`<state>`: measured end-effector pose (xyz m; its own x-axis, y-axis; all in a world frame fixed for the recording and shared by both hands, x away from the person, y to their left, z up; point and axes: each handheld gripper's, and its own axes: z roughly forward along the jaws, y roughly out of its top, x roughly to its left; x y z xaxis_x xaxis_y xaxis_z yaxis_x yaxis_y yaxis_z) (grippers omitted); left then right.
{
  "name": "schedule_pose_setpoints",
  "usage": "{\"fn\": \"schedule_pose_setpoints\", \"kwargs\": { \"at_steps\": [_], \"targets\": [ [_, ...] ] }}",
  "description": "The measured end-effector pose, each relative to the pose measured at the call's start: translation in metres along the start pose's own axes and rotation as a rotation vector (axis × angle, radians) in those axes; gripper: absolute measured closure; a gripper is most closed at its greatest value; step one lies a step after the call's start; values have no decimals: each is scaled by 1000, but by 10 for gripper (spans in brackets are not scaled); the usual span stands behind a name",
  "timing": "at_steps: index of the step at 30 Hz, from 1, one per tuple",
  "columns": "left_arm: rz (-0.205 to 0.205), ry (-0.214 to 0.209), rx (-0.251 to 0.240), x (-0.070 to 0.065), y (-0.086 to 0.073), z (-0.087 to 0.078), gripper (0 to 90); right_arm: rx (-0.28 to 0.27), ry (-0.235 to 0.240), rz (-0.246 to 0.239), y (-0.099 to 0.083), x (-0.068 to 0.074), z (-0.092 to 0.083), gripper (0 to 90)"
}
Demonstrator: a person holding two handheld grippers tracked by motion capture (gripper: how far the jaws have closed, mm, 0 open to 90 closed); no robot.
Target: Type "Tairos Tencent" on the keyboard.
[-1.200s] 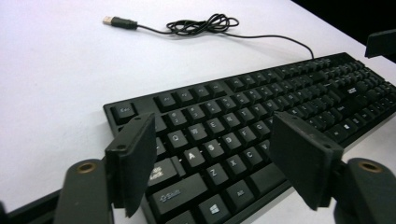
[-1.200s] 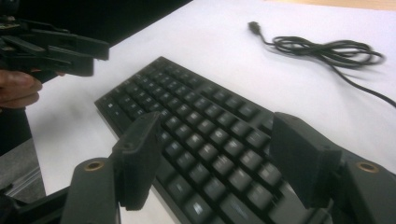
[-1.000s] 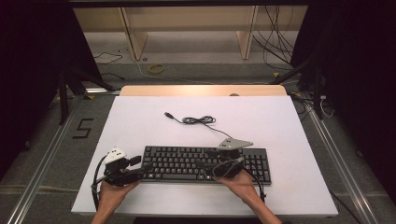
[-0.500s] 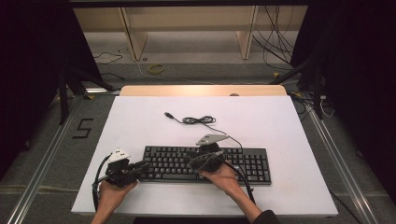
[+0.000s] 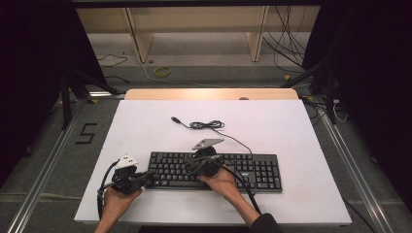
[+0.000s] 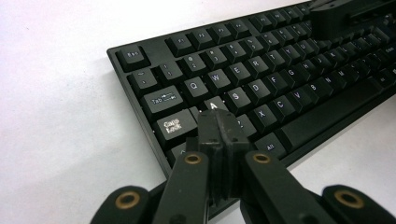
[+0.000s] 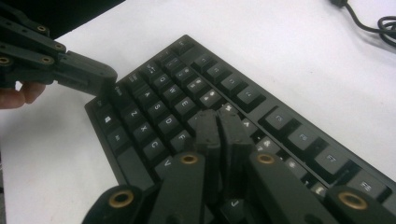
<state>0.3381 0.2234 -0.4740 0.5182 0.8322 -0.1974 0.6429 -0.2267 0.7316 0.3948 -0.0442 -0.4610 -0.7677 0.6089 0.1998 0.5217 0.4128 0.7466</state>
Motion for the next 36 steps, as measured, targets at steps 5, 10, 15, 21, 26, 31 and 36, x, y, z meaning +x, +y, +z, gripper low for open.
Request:
{"fn": "schedule_pose_setpoints", "kwargs": {
  "at_steps": [5,10,15,21,26,31,36],
  "targets": [
    [-1,1,8,0,0,1,890,16,-8,2,2,1,7,900],
    [-2,1,17,1,0,2,890,34,-15,3,3,0,14,900],
    [-5,2,23,1,0,3,890,49,-18,3,2,0,20,900],
    [-1,3,35,1,0,4,891,58,-25,1,4,2,24,900],
    [-5,3,43,1,0,6,890,65,-29,2,3,1,26,900],
    [-5,2,45,2,0,6,890,69,-30,3,3,1,27,900],
    [-6,5,57,2,0,7,891,71,-32,4,3,1,27,900]
  ]
}}
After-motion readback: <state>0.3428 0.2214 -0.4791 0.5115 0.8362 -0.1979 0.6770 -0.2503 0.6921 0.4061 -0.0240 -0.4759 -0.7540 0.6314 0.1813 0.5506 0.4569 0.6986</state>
